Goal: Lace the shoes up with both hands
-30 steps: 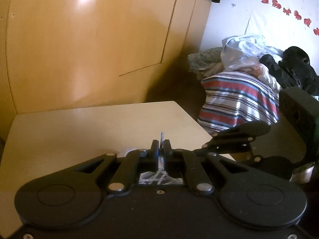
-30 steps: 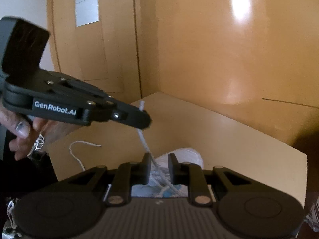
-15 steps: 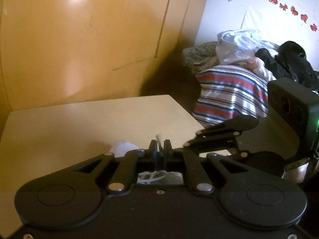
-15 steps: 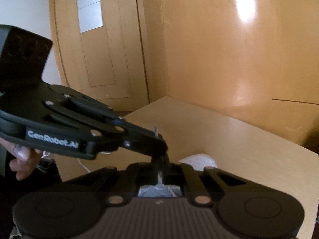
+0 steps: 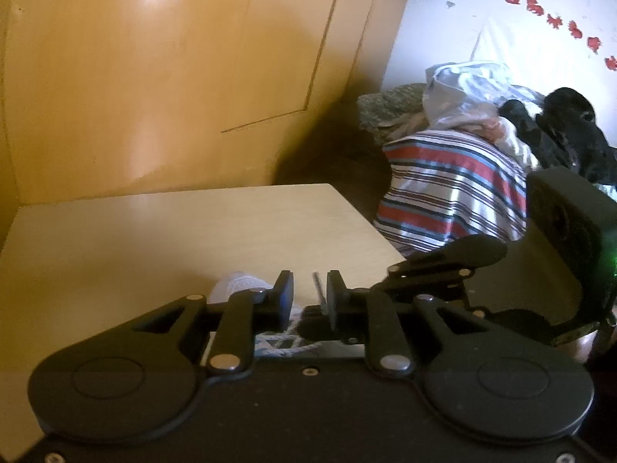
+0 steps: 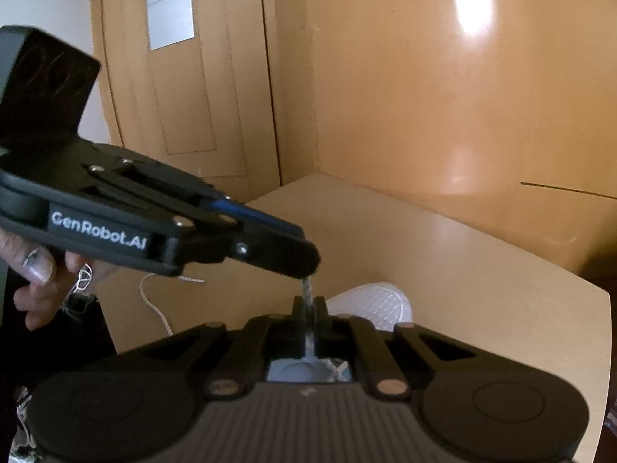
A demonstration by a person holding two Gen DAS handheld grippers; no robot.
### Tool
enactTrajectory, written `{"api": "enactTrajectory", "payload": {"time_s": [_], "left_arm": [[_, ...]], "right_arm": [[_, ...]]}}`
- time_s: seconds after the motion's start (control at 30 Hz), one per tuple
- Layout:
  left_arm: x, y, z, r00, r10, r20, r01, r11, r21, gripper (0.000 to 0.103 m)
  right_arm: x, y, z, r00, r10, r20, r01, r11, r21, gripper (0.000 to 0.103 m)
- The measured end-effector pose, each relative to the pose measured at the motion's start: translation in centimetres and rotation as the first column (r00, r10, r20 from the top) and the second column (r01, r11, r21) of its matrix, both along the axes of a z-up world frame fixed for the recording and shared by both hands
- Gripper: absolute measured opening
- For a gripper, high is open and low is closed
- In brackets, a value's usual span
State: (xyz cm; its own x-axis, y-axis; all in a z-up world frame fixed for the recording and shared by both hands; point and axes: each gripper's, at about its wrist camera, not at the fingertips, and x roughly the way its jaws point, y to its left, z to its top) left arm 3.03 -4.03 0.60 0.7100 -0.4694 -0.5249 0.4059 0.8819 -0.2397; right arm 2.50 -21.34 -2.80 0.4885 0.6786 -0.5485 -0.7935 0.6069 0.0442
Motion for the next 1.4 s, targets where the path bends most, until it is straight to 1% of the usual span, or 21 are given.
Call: {"api": "enactTrajectory", "payload": {"time_s": [0.03,0.07,0.1,0.23,0.67,0.8,0.83,0.9,0.93,0.97,1.17,1.27,1.4], "left_arm": [[0.0,-0.1,0.0,1.0,-0.001,-0.001,0.001,1.0,0.0,0.016],[-0.1,-0.2,0.1,1.0,-0.001,0.004,0.001,1.0,0.006,0.005],[-0.1,-0.3,0.1,1.0,-0.004,0.013,0.004,1.0,0.017,0.002],[-0.1,-0.4,0.1,1.0,-0.009,0.02,0.009,1.0,0.01,0.0],[0.1,-0.1,0.0,1.0,-0.018,0.012,0.018,1.0,0.007,0.0],[0.2,-0.4,0.0,0.999,-0.033,0.012,0.033,0.999,0.03,0.0],[0.1,-0.6,0.1,0.999,-0.035,0.017,0.035,0.998,0.046,0.001],[-0.2,-1.0,0.1,0.999,-0.033,0.04,0.029,0.995,0.095,0.015],[-0.2,-1.0,0.2,0.999,-0.03,0.04,0.026,0.995,0.1,0.033],[-0.2,-0.9,0.2,0.999,-0.027,0.04,0.023,0.994,0.104,0.039],[-0.3,-0.6,0.2,0.999,-0.006,0.04,0.001,0.991,0.136,0.039],[-0.2,-0.5,-0.1,1.0,0.012,0.027,-0.017,0.985,0.174,0.04],[-0.1,-0.3,-0.5,1.0,0.023,0.0,-0.022,0.979,0.201,0.041]], "right_arm": [[0.1,0.1,0.0,1.0,0.0,-0.001,0.0,1.0,0.001,0.003],[0.4,0.3,0.2,1.0,0.001,-0.002,-0.001,1.0,-0.001,0.004],[0.6,0.2,0.2,1.0,-0.001,-0.001,0.001,1.0,-0.001,0.003],[1.0,0.5,0.0,1.0,-0.003,0.0,0.003,1.0,0.001,0.004],[1.1,0.8,-0.2,1.0,-0.005,0.018,0.005,1.0,0.013,0.005],[1.6,0.9,-0.3,1.0,-0.003,0.002,0.003,1.0,0.018,0.004],[1.7,0.9,-0.3,1.0,-0.003,-0.007,0.003,1.0,0.015,0.004],[2.0,1.0,-0.3,1.0,-0.005,-0.02,0.005,1.0,0.0,0.004],[2.3,0.9,-0.3,1.0,-0.011,-0.028,0.011,1.0,-0.015,0.004],[2.5,0.9,-0.3,0.999,-0.018,-0.036,0.017,0.999,-0.031,0.004],[3.8,-0.2,-0.2,0.996,-0.063,-0.062,0.059,0.996,-0.063,0.004],[4.2,-0.3,-0.1,0.996,-0.072,-0.056,0.068,0.994,-0.083,0.004],[4.1,0.0,-0.2,0.997,-0.065,-0.051,0.059,0.992,-0.109,0.004]]}}
